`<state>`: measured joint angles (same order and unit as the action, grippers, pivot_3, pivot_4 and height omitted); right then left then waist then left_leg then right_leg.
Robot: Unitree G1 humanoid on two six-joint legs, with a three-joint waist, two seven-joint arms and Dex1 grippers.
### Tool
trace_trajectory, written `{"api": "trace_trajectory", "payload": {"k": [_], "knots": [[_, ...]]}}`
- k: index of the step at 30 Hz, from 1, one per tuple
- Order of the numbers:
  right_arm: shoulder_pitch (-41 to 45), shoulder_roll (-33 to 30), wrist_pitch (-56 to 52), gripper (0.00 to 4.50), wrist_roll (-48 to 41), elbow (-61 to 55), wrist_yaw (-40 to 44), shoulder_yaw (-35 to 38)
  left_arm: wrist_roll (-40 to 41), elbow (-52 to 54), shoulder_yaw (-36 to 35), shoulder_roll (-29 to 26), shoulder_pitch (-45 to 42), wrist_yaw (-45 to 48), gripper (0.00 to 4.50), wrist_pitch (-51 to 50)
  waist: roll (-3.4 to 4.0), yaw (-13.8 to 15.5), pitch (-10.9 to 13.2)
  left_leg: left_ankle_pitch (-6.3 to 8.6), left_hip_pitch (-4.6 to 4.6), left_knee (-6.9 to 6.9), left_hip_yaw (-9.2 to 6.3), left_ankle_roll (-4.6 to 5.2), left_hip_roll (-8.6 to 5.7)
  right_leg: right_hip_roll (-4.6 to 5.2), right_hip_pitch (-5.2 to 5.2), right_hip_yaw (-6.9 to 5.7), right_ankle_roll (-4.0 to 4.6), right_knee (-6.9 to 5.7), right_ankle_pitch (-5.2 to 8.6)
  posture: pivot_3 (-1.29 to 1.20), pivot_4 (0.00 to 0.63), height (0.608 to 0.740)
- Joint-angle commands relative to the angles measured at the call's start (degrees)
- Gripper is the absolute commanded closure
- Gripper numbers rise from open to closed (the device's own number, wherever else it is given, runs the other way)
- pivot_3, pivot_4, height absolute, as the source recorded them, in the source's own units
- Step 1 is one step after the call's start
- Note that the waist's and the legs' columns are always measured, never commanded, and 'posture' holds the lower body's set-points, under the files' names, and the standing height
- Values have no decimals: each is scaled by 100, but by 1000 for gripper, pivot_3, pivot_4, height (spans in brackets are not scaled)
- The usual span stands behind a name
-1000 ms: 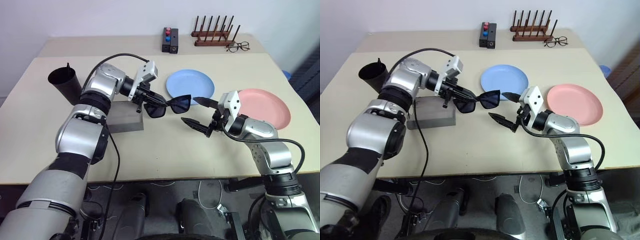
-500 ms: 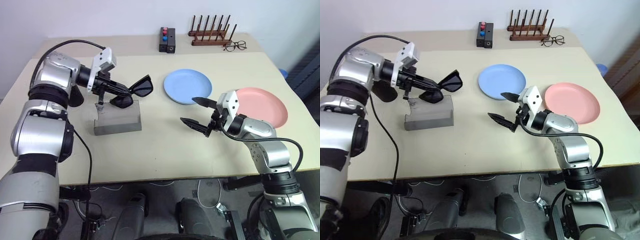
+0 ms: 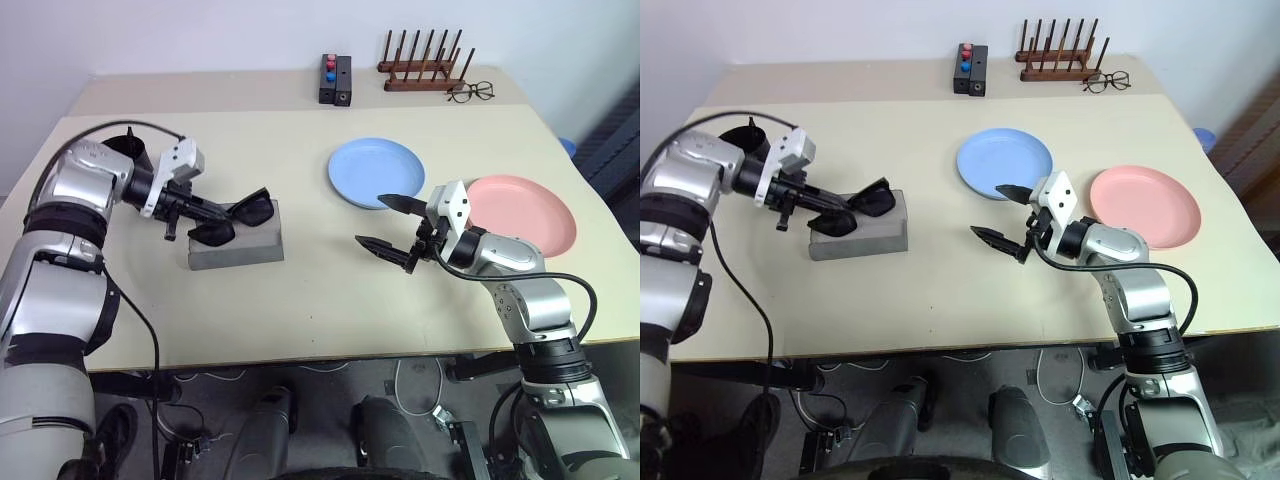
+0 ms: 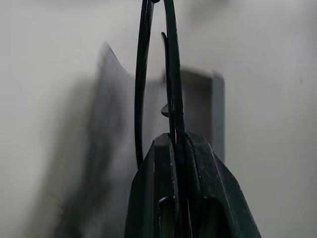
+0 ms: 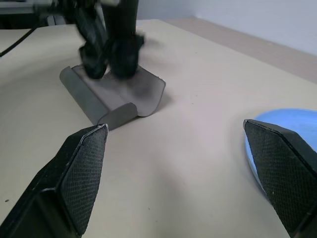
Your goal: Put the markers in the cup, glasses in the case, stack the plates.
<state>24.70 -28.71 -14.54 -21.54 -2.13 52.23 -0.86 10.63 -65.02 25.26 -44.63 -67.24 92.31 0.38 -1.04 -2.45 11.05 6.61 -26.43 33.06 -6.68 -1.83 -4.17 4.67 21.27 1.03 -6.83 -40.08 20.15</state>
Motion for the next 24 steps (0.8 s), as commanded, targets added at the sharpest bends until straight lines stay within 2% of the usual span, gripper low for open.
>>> {"api": "trace_trajectory", "payload": {"k": [1, 7, 12, 17, 24], "knots": [[33, -16, 63, 0, -62, -181, 14, 83, 299, 144, 172, -181, -1, 19, 4474, 97, 0, 10, 0, 0, 0, 1, 0, 0, 0, 0, 0, 0, 0, 0, 0, 0, 150, 737], [-23, -25, 40, 0, -64, -241, -3, 86, 290, -60, 245, 37, 105, 19, 4474, 296, 0, 5, 0, 0, 1, 0, 0, 0, 0, 0, -1, 0, 0, 0, 0, 0, 150, 737], [-35, -29, 41, 0, -56, -272, -25, 90, -19, -282, 301, 228, 307, 19, 4474, 913, 4, 5, -3, 0, 4, -1, 2, 0, 0, 2, -3, 1, 0, 0, 0, 0, 150, 737], [-99, -51, 11, 0, -66, -350, -53, 110, -10, -300, 585, 257, 303, 19, 4474, 737, 7, -1, -5, 0, 8, 0, 2, 0, 0, 1, -7, 1, 0, 0, 0, 0, 150, 737], [-147, -60, 11, 0, -51, -398, -89, 104, 129, -167, 1310, 113, 166, 19, 4474, -103, 15, -11, -10, 1, 17, -1, 3, 2, 0, 1, -17, 2, 0, 0, 1, 0, 150, 737]]}}
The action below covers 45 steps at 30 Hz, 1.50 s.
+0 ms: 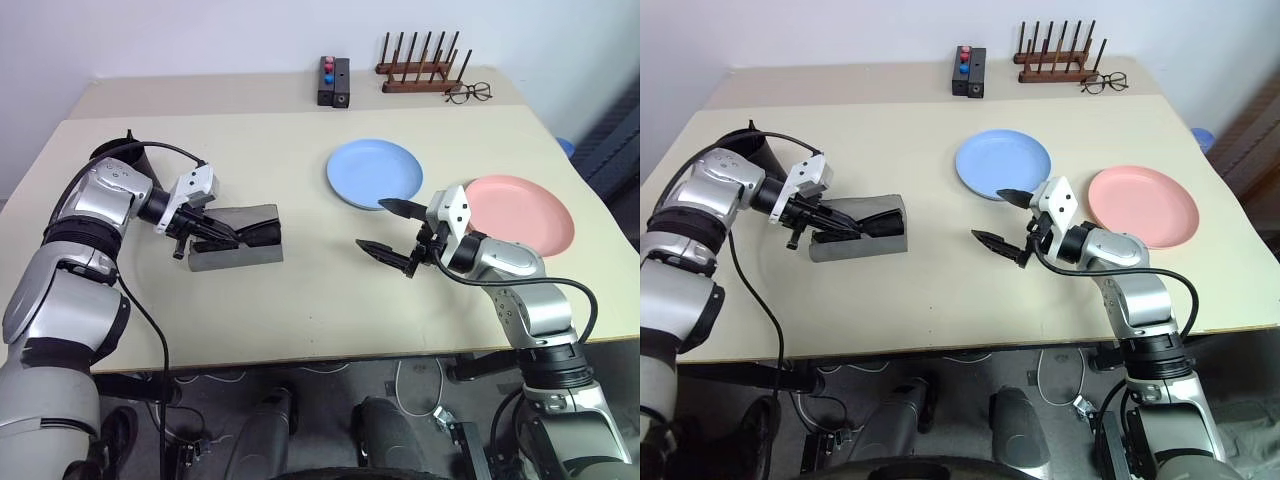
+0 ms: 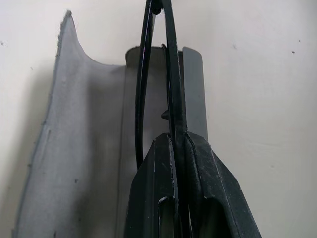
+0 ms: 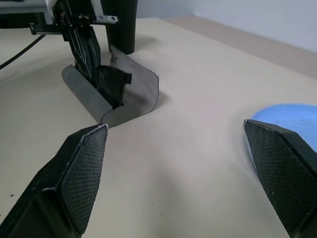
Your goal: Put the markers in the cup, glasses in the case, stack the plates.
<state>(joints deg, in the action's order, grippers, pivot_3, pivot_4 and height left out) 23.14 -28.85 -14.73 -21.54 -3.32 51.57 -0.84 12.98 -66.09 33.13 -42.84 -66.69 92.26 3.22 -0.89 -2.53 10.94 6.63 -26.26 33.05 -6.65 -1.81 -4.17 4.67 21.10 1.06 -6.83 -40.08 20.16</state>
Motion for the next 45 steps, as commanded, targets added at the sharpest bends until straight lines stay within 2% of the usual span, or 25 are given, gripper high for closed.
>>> {"api": "trace_trajectory", "payload": {"k": [1, 4, 7, 14, 22, 26, 38, 43, 45], "knots": [[9, -47, 28, 0, -55, -281, -23, 102, -67, -39, 595, -90, 86, 24, 4474, -407, 0, -7, 0, 0, 0, 0, 1, 0, 0, 0, 0, 1, 0, 0, 0, 0, 150, 737], [19, -40, 41, 0, -48, -252, -27, 92, 99, 21, 870, -148, 31, 24, 4474, -587, 2, -17, -1, 1, 0, -1, 2, 1, 1, 0, 2, 3, 0, 0, 0, 0, 150, 737], [20, -27, 41, 0, -40, -253, -34, 70, 365, 100, 1029, -165, 14, 24, 3321, -856, 3, -19, -1, 1, 0, -2, 3, 1, 1, -1, 3, 5, 0, 0, 0, 0, 150, 737], [26, -28, 41, 0, -28, -244, -29, 42, 607, 77, 1097, -189, -90, 24, 27, -781, -7, 15, 5, 1, -9, 2, -2, 1, -1, 1, 9, 2, 0, 0, 0, 0, 150, 737], [73, 2, 67, 0, -4, -192, -35, 14, 504, -151, 560, -42, -228, 24, 27, -355, -8, 8, 6, 1, -15, 4, -2, 1, -1, 3, 16, 1, 0, 0, 0, 0, 150, 737], [80, 16, 56, 0, -8, -202, -45, 9, 627, 16, 521, -101, -278, 24, 27, -367, -8, 5, 6, 1, -15, 4, -2, 2, -1, 2, 17, 1, 0, 0, 0, 0, 150, 737], [135, 39, 65, 0, 3, -135, -26, -22, 1021, 274, 568, -379, -705, 24, 27, -993, -8, 1, 6, 1, -15, 3, -2, 2, -1, 1, 16, 1, 0, 0, 0, 0, 150, 737], [147, 60, 92, 0, 29, -106, -29, -44, 819, -70, -41, -239, -887, 24, 27, -749, -8, 4, 6, 1, -16, 3, -1, 2, -1, 0, 17, 1, 0, 0, 0, 0, 150, 737], [150, 65, 97, 0, 35, -97, -28, -49, 790, -317, -553, -109, -1103, 0, 27, -821, -14, 16, 10, 1, -17, 4, -2, 2, -1, 0, 16, -1, 0, 0, 0, 0, 150, 737]]}}
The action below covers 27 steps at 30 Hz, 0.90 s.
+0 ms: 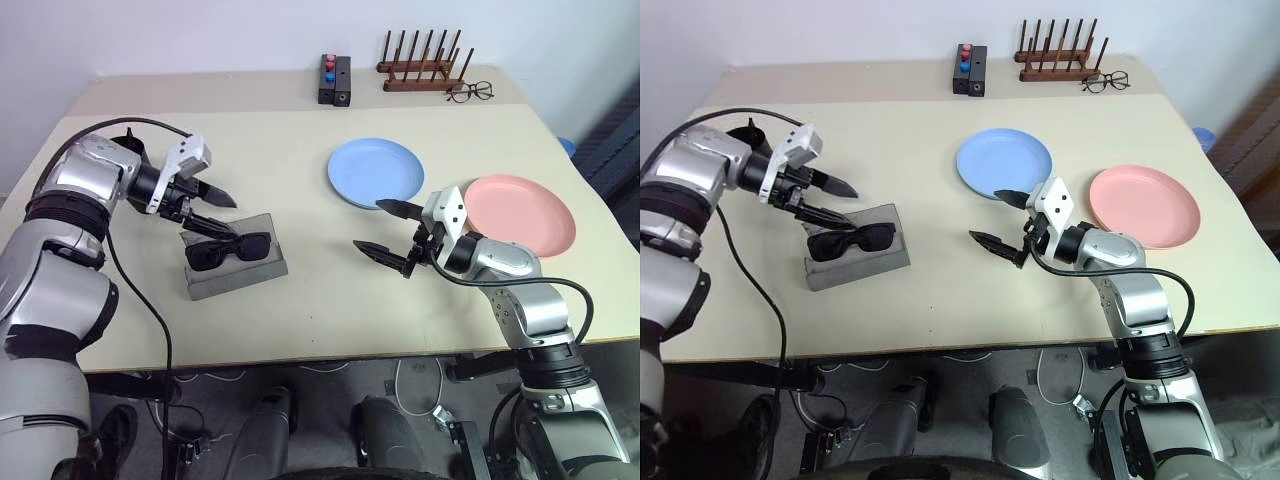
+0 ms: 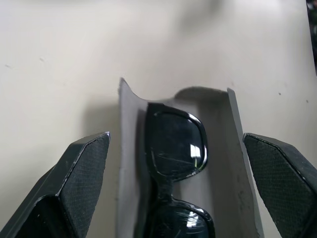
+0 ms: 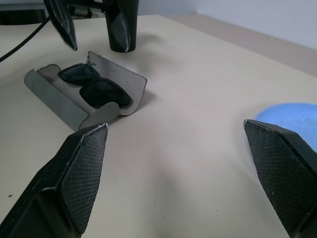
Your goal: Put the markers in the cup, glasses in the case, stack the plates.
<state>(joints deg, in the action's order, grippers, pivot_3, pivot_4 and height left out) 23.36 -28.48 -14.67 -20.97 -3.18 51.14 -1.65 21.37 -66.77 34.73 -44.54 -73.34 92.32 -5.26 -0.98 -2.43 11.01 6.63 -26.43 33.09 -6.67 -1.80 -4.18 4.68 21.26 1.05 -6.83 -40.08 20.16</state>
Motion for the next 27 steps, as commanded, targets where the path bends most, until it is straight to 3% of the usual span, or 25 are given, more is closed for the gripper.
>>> {"api": "trace_trajectory", "payload": {"k": [1, 4, 11, 22, 27], "knots": [[130, 29, 94, 0, -20, -107, 17, 30, -65, -381, -978, 127, -567, -117, 27, -136, -9, 7, 5, 0, -1, 1, 0, 0, 0, 0, 0, -2, 0, 0, 0, 0, 150, 737], [145, 37, 106, 0, -10, -82, 19, 24, -243, -585, -1539, 216, -725, -407, 868, -269, -12, -6, 7, 0, -2, 2, 0, 0, -1, 0, -1, -4, -1, 0, 0, 0, 150, 737], [168, 53, 146, 0, 7, -45, 20, 13, -1327, -636, -1852, 244, -229, -1601, 4441, 578, -11, -29, 7, 0, 3, -5, 5, 0, 1, -1, 2, 3, -2, -2, 0, 0, 150, 737], [139, 58, 163, 0, 56, -65, 36, -10, -2173, -670, -2221, 484, 374, -2683, 4441, 906, -14, 2, 8, 0, 0, 2, 2, 0, -2, 0, 0, 0, -3, -3, -1, 0, 150, 737], [129, 62, 170, 0, 67, -82, 27, -11, -2344, -614, -2237, 520, 578, -2066, 4441, 799, -14, -13, 8, 0, 0, 0, 3, -1, 0, -2, 3, 0, -3, -4, -1, 0, 150, 737]]}}
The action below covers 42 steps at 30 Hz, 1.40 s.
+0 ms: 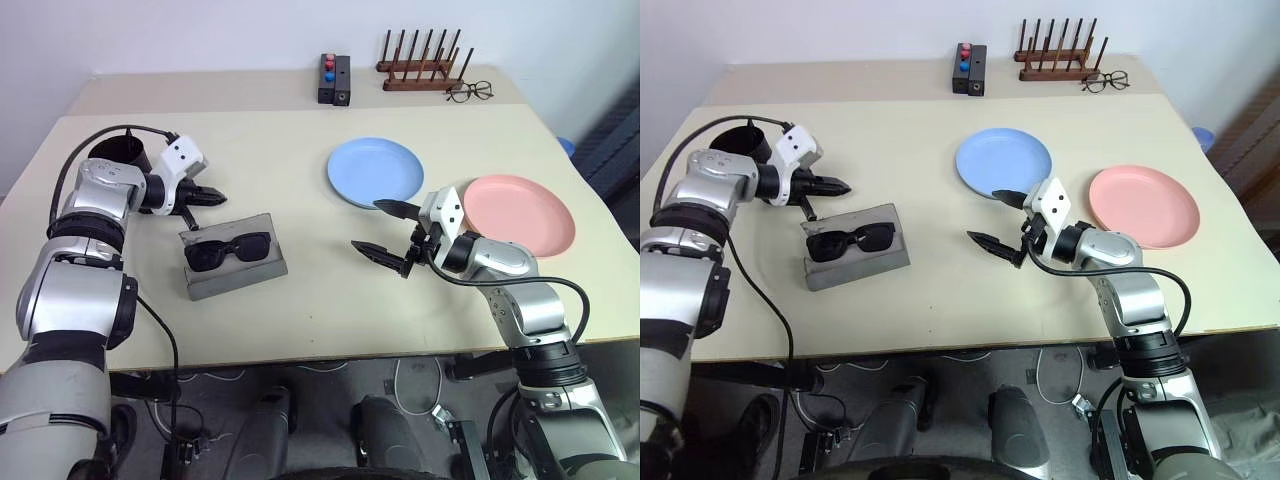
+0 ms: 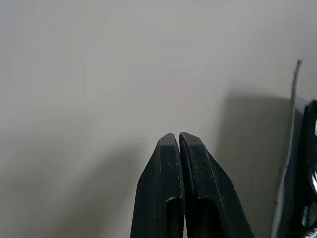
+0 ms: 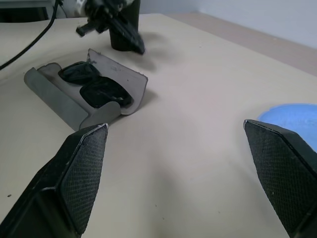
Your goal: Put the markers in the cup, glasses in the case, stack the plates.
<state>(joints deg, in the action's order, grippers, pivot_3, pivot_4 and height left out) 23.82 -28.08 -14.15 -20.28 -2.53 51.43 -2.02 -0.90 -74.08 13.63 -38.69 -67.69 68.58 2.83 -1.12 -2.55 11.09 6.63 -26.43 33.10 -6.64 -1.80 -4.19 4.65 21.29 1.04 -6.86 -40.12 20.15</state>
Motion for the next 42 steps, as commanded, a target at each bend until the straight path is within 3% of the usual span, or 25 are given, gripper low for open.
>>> {"api": "trace_trajectory", "payload": {"k": [1, 21, 28, 38, 42], "knots": [[82, 23, 117, 0, -3, -150, -5, 27, -133, 119, -136, -59, 33, 405, 4441, -52, 0, 0, 0, 0, 0, -1, 0, 0, 0, 0, 0, 0, 0, 0, 0, 0, 150, 737], [22, 39, 174, 0, 56, -152, -15, 32, -132, 684, -393, -52, 308, 2338, 4441, -742, 0, 6, 0, 0, 0, 0, 0, 0, 0, 1, -3, 0, 0, 0, 0, 0, 150, 737], [32, 30, 196, 0, 71, -122, -4, 37, 166, 1398, -185, -81, 618, 2392, 4441, -936, 0, 8, 0, 0, 0, 0, -1, 0, 1, 1, -2, 0, 0, 0, 0, 0, 150, 737], [29, 38, 193, 0, 75, -119, -5, 30, 961, 3294, 530, -588, 1434, 2392, 4441, -1429, 1, 2, 0, 0, 1, -1, -2, -1, 2, 2, -1, 5, 2, 0, 0, 0, 150, 737], [58, 35, 199, 0, 79, -89, -17, 51, 1267, 3403, 17, -392, 1319, 2305, 4441, -1724, 3, 34, -1, 0, 2, -1, -4, -1, 2, 2, -3, 4, 3, 0, 0, 0, 150, 737]]}}
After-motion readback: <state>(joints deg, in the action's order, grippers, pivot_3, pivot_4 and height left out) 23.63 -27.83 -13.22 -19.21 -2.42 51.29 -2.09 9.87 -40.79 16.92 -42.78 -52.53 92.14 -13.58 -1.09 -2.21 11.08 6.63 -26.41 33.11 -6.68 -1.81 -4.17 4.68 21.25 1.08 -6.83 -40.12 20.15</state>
